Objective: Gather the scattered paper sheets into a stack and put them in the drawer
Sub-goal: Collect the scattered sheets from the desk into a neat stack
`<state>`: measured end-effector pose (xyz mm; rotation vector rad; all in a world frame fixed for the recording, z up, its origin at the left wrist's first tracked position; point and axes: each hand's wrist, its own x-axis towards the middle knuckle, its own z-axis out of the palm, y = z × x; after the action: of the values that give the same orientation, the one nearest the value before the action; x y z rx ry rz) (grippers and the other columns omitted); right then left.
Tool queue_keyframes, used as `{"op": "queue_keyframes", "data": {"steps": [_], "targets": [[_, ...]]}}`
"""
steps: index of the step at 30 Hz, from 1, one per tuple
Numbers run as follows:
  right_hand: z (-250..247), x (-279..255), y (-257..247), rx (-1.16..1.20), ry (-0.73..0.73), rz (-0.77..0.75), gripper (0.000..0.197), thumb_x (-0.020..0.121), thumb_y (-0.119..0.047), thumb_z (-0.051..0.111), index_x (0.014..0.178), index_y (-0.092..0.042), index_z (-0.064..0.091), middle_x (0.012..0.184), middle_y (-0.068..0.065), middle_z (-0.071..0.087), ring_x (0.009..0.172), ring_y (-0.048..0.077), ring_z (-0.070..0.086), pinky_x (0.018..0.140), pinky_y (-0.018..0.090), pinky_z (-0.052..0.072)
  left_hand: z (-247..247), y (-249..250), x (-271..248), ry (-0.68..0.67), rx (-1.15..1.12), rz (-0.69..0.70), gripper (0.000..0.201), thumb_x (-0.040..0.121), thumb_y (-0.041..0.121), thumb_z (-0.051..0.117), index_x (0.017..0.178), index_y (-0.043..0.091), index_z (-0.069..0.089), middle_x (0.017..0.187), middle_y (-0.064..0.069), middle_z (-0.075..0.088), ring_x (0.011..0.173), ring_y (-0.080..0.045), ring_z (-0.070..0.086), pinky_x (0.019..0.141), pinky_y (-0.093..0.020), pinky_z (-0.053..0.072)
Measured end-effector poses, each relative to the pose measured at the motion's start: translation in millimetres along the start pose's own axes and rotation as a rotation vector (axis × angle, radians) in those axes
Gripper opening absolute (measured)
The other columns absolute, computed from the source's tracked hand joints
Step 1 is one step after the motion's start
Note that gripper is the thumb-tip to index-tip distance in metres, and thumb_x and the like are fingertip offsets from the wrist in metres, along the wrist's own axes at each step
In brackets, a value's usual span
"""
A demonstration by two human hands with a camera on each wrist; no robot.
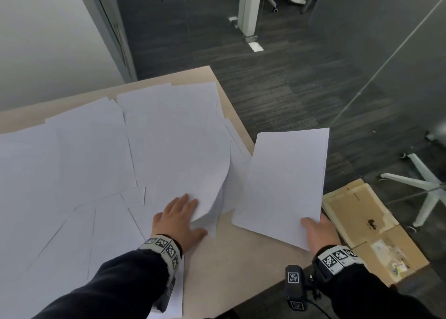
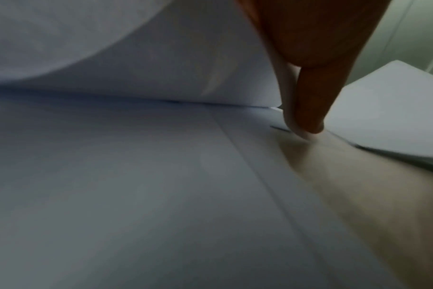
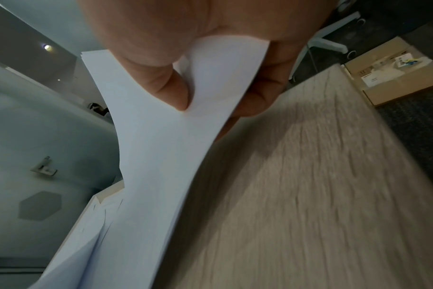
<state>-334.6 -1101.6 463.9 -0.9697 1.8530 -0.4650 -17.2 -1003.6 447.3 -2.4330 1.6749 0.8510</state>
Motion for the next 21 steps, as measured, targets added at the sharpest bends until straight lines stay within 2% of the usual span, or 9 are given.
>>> {"op": "queue_keyframes", "data": {"steps": [3,6,8,11,14,16,17,19,21], "targets": [[2,-3,-2,0.011,-0.038,-0.023,0.018,0.092,-0.009,0.05,0.106,-0.016,0.058,0.086,-0.002,0.061,0.077,0.013,0.056,0.059,0.025,0.037,-5,-7,2,0.062,-0.137,-0.056,0.078,0.08,0.069,0.05,0.148,0.035,0.033,0.157,0.013,0.029,0.143,-0.014,0.028,0.116,-0.043,0.027],[9,-8,-6,0.027,-0.089,-0.05,0.017,0.093,-0.007,0.049,0.104,-0.018,0.056,0.083,-0.007,0.058,0.075,0.008,0.053,0.057,0.023,0.035,-10,-9,-1,0.115,-0.349,-0.072,0.058,0.078,0.067,0.05,0.124,0.032,0.056,0.121,0.009,0.062,0.11,-0.016,0.058,0.096,-0.04,0.049],[16,-10,-8,0.022,-0.137,-0.069,0.018,0.093,-0.005,0.049,0.105,-0.017,0.056,0.084,-0.007,0.058,0.076,0.007,0.053,0.058,0.022,0.036,-15,-2,-6,0.138,-0.437,-0.05,0.035,0.083,0.058,0.057,0.105,0.03,0.061,0.097,0.011,0.064,0.091,-0.013,0.061,0.085,-0.038,0.053],[30,-14,-6,0.026,-0.229,-0.063,0.02,0.093,-0.004,0.05,0.107,-0.017,0.058,0.088,-0.005,0.063,0.08,0.01,0.057,0.06,0.023,0.039,-16,13,-14,0.156,-0.45,0.009,0.041,0.081,0.063,0.059,0.106,0.03,0.061,0.099,0.012,0.064,0.094,-0.013,0.061,0.087,-0.035,0.052],[41,-19,0,-0.011,-0.325,-0.045,0.023,0.093,-0.006,0.053,0.11,-0.018,0.062,0.094,-0.002,0.068,0.086,0.014,0.062,0.064,0.025,0.044,-5,33,-17,0.084,-0.385,0.14,0.064,0.078,0.076,0.051,0.127,0.036,0.058,0.124,0.017,0.057,0.117,-0.009,0.054,0.101,-0.031,0.044],[44,-21,1,-0.026,-0.361,-0.032,0.025,0.091,-0.008,0.056,0.112,-0.018,0.064,0.095,0.001,0.071,0.089,0.02,0.065,0.072,0.03,0.05,5,47,-18,-0.03,-0.216,0.229,0.075,0.076,0.082,0.043,0.14,0.042,0.045,0.15,0.022,0.036,0.142,-0.008,0.029,0.117,-0.034,0.026],[45,-22,2,-0.033,-0.371,-0.032,0.025,0.09,-0.009,0.058,0.111,-0.019,0.066,0.094,0.002,0.073,0.09,0.022,0.067,0.076,0.033,0.053,10,52,-19,-0.082,-0.134,0.261,0.082,0.074,0.085,0.039,0.144,0.044,0.037,0.157,0.022,0.023,0.148,-0.007,0.014,0.121,-0.037,0.015],[44,-25,0,-0.021,-0.388,-0.046,0.024,0.086,-0.014,0.065,0.108,-0.024,0.068,0.092,-0.002,0.075,0.089,0.019,0.069,0.076,0.033,0.054,18,56,-21,-0.139,-0.043,0.279,0.092,0.069,0.09,0.036,0.149,0.045,0.025,0.161,0.021,0.007,0.15,-0.007,-0.003,0.122,-0.041,0.003],[41,-28,-2,0.004,-0.4,-0.071,0.028,0.085,-0.015,0.069,0.108,-0.03,0.065,0.096,-0.007,0.073,0.09,0.012,0.068,0.069,0.027,0.051,20,53,-22,-0.098,-0.008,0.253,0.093,0.069,0.091,0.033,0.15,0.045,0.02,0.163,0.018,-0.003,0.15,-0.008,-0.01,0.121,-0.043,0.001]]}}
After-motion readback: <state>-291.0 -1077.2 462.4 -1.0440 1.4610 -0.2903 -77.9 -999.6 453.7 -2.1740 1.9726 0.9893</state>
